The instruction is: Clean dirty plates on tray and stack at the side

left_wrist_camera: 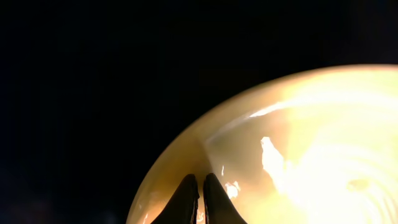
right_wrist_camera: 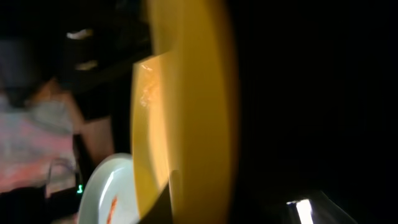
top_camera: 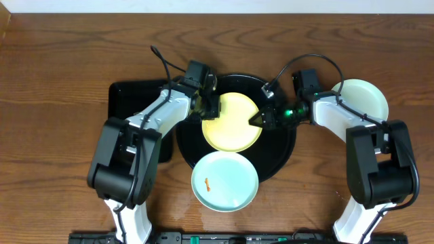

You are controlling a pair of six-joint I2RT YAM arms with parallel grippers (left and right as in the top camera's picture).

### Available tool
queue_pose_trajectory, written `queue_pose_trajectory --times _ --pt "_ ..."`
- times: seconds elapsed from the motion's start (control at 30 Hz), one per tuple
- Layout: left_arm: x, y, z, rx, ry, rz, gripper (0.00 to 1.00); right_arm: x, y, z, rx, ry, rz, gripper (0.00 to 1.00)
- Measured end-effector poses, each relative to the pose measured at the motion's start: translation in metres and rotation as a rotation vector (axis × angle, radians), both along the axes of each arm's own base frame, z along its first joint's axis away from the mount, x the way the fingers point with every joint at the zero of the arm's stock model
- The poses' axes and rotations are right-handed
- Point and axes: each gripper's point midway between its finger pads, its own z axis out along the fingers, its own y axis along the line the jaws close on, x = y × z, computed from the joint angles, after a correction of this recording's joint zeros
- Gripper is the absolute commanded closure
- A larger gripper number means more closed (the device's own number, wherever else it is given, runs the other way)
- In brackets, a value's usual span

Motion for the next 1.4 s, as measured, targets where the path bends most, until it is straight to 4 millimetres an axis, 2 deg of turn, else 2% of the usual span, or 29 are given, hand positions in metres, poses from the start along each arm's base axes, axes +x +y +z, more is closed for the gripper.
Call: queue_pose_trajectory --times 0.07,0.17,0.23,0.37,0.43,0.57,0.73,0.83,1.07,1.2,1.4 --pt "0.002 0.002 0.003 -0.003 -0.006 0.005 0.92 0.008 -0.010 -0.012 -0.079 0.020 -0.066 0.99" --pt "-0.001 0.000 -0.002 -0.001 0.008 -0.001 0.92 0.010 -0.015 -0.021 -0.128 0.065 -0.128 0.99" --pt "-0.003 0.000 -0.003 0.001 0.017 -0.002 0.88 0.012 -0.016 -0.023 -0.149 0.075 -0.153 0.99" --pt "-0.016 0.004 -0.001 0.014 0.085 0.002 0.56 0.016 -0.025 -0.029 -0.218 0.067 -0.190 0.99" --pt "-0.022 0.006 0.004 0.016 0.110 -0.003 0.48 0.017 -0.030 -0.029 -0.265 0.053 -0.202 0.99" --pt "-0.024 0.016 0.039 -0.007 0.080 0.019 0.44 0.022 -0.042 -0.008 -0.361 -0.027 -0.231 0.99" --pt "-0.010 0.054 0.104 -0.044 -0.048 0.122 0.44 0.041 -0.059 0.040 -0.442 -0.206 -0.295 0.99" --pt "-0.004 0.073 0.125 -0.052 -0.098 0.170 0.44 0.046 -0.061 0.059 -0.466 -0.275 -0.315 0.99" --pt "-0.011 0.079 0.120 -0.022 -0.066 0.169 0.44 0.045 -0.069 0.057 -0.561 -0.315 -0.303 0.99" --pt "-0.013 0.091 0.115 0.050 -0.063 0.183 0.44 0.040 -0.073 0.059 -0.664 -0.361 -0.285 0.99" --pt "-0.015 0.110 0.110 0.121 -0.051 0.220 0.44 0.029 -0.064 0.098 -0.845 -0.568 -0.272 0.99"
